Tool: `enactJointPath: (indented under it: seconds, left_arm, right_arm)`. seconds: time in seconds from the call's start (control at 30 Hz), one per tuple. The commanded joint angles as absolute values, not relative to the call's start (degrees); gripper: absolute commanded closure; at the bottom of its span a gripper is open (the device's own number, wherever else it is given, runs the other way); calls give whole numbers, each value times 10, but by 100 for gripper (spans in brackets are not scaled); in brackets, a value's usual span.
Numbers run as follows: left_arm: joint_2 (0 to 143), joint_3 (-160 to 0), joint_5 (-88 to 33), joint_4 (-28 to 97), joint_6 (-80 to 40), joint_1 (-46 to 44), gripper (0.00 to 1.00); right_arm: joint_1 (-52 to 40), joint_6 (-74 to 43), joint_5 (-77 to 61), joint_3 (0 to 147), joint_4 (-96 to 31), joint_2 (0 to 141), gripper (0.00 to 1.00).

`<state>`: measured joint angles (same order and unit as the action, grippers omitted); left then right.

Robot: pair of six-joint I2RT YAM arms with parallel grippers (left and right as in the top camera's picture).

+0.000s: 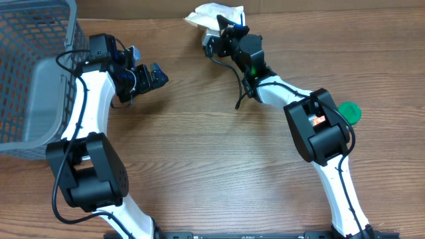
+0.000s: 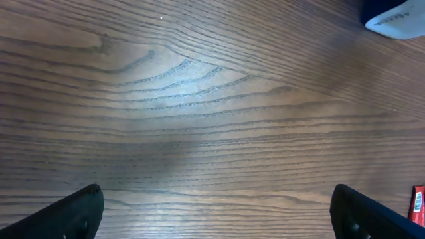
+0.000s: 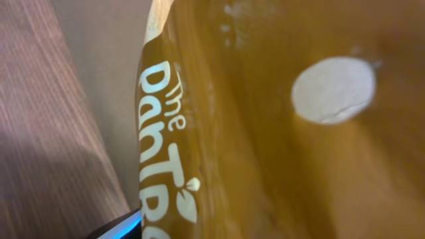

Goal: Scan the item barcode
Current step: 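Hold the PanTree pack in front of the scanner, then carry the PanTree pack right and lower it near the red stick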

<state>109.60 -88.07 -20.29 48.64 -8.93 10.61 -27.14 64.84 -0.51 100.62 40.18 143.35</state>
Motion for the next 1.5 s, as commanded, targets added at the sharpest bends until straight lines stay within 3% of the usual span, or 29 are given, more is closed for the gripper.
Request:
enactJointPath:
  seconds: [0.0,0.33,1.0,1.47]
  left_arm:
    - [1097,-894,-199,486,-94,105,0]
    - [1097,-894,-199,486,-94,105,0]
    - [1097,-894,-199,486,-94,105,0]
    - [1097,-894,-199,486,-94,105,0]
  right_arm:
    - [-283,646,13,1026,398,1443,96]
    - [-299,641,32,1026,324,1443,96]
    - [-300,396,58,1026,329,1431,96]
    - [-298,285,63,1026,284,1287,97]
